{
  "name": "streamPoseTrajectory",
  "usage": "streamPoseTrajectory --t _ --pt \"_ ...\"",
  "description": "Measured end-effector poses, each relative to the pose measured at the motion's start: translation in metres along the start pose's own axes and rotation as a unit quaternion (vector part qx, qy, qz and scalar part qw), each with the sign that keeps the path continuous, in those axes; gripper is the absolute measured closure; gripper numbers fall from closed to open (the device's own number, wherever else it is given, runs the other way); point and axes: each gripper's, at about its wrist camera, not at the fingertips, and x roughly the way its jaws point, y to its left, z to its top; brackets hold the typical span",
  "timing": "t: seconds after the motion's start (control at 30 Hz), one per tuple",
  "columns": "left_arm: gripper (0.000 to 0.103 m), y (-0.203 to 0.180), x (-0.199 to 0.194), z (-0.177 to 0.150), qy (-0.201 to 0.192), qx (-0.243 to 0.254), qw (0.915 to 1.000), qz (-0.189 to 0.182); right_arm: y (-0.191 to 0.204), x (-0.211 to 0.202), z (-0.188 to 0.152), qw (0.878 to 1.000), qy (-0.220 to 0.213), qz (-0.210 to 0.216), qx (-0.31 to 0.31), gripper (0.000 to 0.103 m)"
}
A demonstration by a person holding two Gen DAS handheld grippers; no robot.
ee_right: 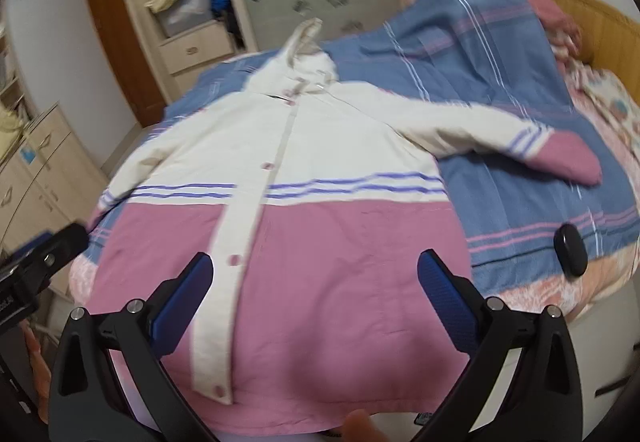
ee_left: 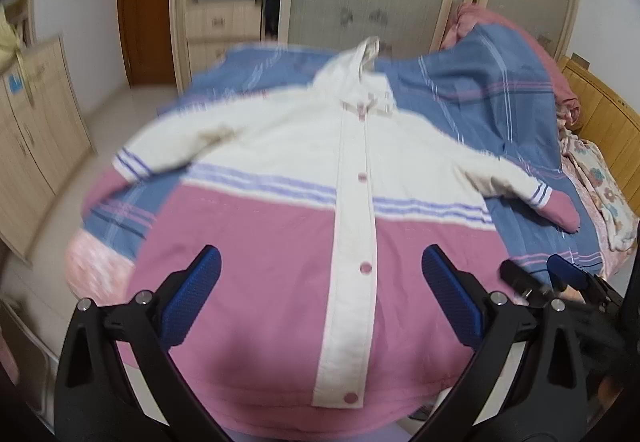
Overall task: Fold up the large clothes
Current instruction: 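Grasp the pink sleeve cuff with the right tool and fold it across the jacket front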
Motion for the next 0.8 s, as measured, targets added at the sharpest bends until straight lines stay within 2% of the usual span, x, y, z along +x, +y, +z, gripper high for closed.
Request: streamPoseTrajectory --t 0.1,0.13,0.17,0.2,0.27,0.33,0.47,0.5,0.53,0.6,0.63,0.67,0.7,0.73,0.8 --pt "0.002 0.011 0.032 -0.004 0.041 -0.033 0.9985 -0.014 -0.056 0.037 0.007 0.996 0.054 0.022 0.066 0.003" --pt "0.002 0.013 0.040 -0.005 0.050 -0.037 0.9980 -0.014 -0.076 0.048 0.010 0.992 0.070 0.037 0.094 0.008" --pt "0.002 0.013 0.049 -0.005 0.058 -0.039 0.9975 -0.013 -0.109 0.062 0.018 0.984 0.085 0.065 0.139 0.018" --pt "0.002 0.012 0.057 -0.005 0.062 -0.039 0.9972 -0.014 -0.139 0.070 0.022 0.975 0.090 0.084 0.184 0.023" --pt "0.002 0.010 0.070 -0.005 0.071 -0.039 0.9965 -0.020 -0.219 0.082 0.029 0.939 0.063 0.117 0.318 0.023" --pt "0.002 0.005 0.082 -0.005 0.079 -0.036 0.9959 -0.025 -0.284 0.087 0.031 0.911 0.030 0.093 0.400 0.023" --pt "0.002 -0.010 0.110 -0.001 0.099 -0.019 0.9945 -0.028 -0.382 0.103 0.033 0.861 -0.014 0.097 0.499 0.019" --pt "0.002 -0.013 0.114 0.001 0.102 -0.016 0.9942 -0.028 -0.397 0.108 0.034 0.853 -0.019 0.095 0.512 0.019" --pt "0.002 -0.018 0.120 0.002 0.105 -0.013 0.9940 -0.028 -0.411 0.118 0.034 0.847 -0.015 0.094 0.524 0.019" --pt "0.002 -0.023 0.128 0.005 0.110 -0.006 0.9934 -0.030 -0.430 0.138 0.028 0.821 0.000 0.122 0.558 0.022" --pt "0.002 -0.025 0.132 0.006 0.112 -0.001 0.9933 -0.029 -0.436 0.138 0.026 0.798 -0.009 0.134 0.587 0.029" --pt "0.002 -0.025 0.135 0.006 0.112 0.002 0.9933 -0.027 -0.441 0.134 0.031 0.788 -0.033 0.150 0.597 0.070" --pt "0.002 -0.025 0.138 0.007 0.113 0.003 0.9934 -0.023 -0.440 0.125 0.043 0.801 -0.051 0.144 0.580 0.092" --pt "0.002 -0.022 0.141 0.008 0.112 0.001 0.9935 -0.019 -0.434 0.112 0.057 0.818 -0.072 0.125 0.557 0.092" --pt "0.002 -0.016 0.145 0.010 0.111 -0.012 0.9936 -0.017 -0.402 0.082 0.097 0.861 -0.131 0.106 0.479 0.095"
